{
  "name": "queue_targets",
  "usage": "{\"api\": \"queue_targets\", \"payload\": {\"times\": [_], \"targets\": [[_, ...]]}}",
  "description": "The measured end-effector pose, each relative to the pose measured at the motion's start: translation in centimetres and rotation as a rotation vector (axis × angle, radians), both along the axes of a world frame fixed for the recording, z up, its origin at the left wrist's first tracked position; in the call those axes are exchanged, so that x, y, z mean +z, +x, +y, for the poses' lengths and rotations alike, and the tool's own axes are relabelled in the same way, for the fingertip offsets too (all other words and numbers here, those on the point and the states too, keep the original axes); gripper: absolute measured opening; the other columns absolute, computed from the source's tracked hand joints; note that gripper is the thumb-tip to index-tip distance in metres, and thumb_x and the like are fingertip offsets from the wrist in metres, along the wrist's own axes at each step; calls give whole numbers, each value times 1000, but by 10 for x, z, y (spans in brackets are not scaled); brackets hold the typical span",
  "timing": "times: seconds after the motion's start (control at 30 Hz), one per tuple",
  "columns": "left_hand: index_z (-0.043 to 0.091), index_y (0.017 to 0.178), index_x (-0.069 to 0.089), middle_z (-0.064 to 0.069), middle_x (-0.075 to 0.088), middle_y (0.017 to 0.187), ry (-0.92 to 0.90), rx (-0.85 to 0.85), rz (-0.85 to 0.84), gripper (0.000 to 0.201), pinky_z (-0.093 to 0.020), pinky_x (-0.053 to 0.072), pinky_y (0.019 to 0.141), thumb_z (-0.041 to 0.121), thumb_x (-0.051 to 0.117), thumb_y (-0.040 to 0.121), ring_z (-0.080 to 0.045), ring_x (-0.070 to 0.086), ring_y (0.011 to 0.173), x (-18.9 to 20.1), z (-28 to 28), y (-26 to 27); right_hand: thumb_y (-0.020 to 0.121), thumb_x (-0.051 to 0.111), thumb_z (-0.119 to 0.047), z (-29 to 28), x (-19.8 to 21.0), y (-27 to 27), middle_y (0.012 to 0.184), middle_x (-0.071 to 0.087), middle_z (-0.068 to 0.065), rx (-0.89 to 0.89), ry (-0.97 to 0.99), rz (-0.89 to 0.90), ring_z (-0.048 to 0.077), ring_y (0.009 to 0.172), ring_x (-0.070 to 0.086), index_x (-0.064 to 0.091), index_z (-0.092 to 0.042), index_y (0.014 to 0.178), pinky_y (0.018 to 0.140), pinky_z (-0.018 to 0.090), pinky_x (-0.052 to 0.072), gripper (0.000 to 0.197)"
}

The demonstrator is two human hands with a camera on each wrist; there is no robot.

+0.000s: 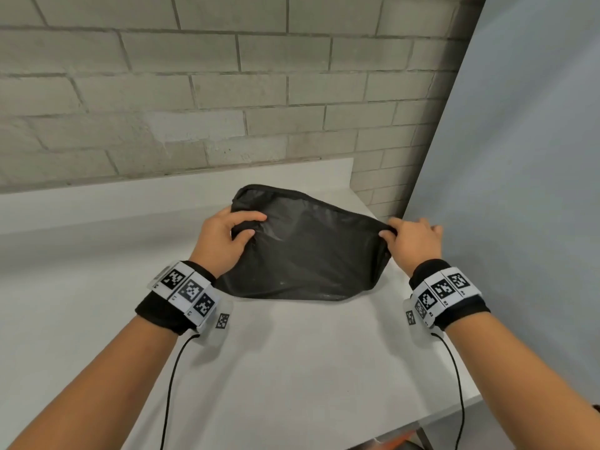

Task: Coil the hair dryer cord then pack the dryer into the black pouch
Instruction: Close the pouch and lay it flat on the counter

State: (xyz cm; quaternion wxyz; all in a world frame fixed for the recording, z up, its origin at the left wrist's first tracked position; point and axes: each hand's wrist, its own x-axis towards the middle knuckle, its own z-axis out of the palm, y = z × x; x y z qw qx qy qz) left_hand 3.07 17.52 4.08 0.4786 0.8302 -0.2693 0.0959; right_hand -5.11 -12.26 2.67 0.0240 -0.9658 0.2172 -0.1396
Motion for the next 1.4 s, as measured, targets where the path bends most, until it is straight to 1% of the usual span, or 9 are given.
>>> {"api": "queue_targets", "payload": {"times": [0.23,0.37,0.5,0.63,0.83,1.0,1.1,1.2,1.4], "targets": [[30,104,62,-1,53,113,22,-9,62,42,-23,37,101,-6,56,82,-13,51,107,11,21,8,87,53,-32,3,46,-8,68,71,2,130,-371,-430,31,86,49,68,-17,75,74,37,19,24],[51,92,58,7,55,108,30,-68,137,56,-9,34,95,-4,58,81,-10,51,108,8,33,13,86,51,-29,9,58,-15,70,72,0,223,-507,-487,32,92,56,67,-17,79,93,41,18,21],[49,92,56,1,55,114,64,-128,215,56,-16,34,98,-6,58,81,-13,50,112,5,39,15,89,48,-19,14,64,-17,82,70,10,359,-196,-439,36,93,56,65,-8,90,93,45,34,21],[46,97,58,-8,56,127,79,-169,263,54,-34,34,109,-5,59,80,-20,51,120,3,36,19,93,44,-5,11,61,-15,88,59,12,406,426,-439,27,84,55,56,-5,100,67,17,36,14],[26,122,54,-10,54,128,164,-144,289,50,-30,35,107,-1,61,81,-21,53,118,7,21,29,85,49,8,-19,56,4,78,49,-9,521,565,-320,-4,74,49,54,-19,76,69,2,36,29],[64,79,60,-1,63,109,167,-60,251,61,-26,38,99,4,69,75,-15,57,106,9,8,40,79,59,8,-48,66,25,85,58,7,569,379,75,24,82,56,70,-16,67,69,8,39,29],[48,89,65,-3,65,108,206,-22,282,48,-30,40,101,2,69,75,-17,58,102,11,-3,48,79,60,4,-57,69,44,91,65,9,521,116,149,26,92,55,75,-11,75,78,26,39,21],[25,106,65,-6,65,112,282,-10,292,37,-29,42,97,3,67,77,-22,60,102,10,-16,62,82,58,-6,-63,68,63,93,66,-1,494,-75,114,20,96,47,75,-21,83,75,26,24,23],[14,115,62,-12,66,111,368,33,277,40,-28,42,91,4,67,77,-27,61,100,12,-43,99,86,55,1,-86,56,118,101,62,19,523,221,62,31,101,51,70,-4,97,84,31,40,19]]}}
